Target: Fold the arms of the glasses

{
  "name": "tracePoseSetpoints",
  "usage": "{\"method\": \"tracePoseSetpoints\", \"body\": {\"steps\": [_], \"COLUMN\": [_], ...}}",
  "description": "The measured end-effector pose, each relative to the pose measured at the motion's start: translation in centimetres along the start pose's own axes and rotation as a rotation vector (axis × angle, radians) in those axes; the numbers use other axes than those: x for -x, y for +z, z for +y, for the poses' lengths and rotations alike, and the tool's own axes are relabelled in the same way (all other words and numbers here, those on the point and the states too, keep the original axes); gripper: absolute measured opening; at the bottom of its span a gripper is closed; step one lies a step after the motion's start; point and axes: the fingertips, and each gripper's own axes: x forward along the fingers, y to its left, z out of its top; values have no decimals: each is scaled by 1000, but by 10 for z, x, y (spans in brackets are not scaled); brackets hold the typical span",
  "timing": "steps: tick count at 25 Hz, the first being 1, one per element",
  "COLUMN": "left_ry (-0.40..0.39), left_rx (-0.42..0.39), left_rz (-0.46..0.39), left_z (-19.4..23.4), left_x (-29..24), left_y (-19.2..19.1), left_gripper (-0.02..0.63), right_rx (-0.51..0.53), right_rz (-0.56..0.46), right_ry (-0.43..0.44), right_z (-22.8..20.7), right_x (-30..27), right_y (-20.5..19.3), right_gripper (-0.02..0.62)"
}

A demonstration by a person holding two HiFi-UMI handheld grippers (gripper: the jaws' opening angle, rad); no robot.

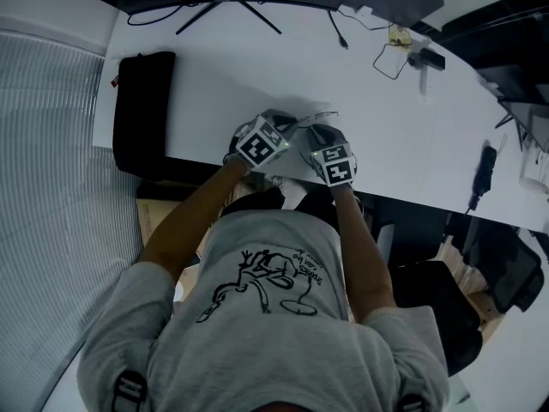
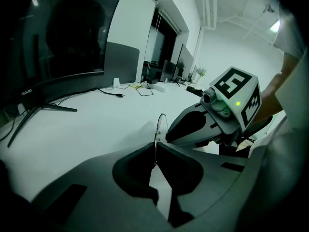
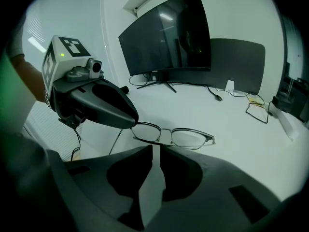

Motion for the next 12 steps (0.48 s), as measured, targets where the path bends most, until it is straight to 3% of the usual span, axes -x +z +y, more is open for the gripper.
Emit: {"method": "tracePoseSetpoints", "body": {"steps": [12], "left_ry": [35], "left_rx": [-10], "left_rz": [2], "left_z": [10], "left_x": [5], "left_y": [3], "left_gripper": [32], "right_rx": [-28], "right_rz": [-16], "right_ry": [8], "right_z": [18], "right_x": [32], "right_y": [-5], "right_gripper": [87]}}
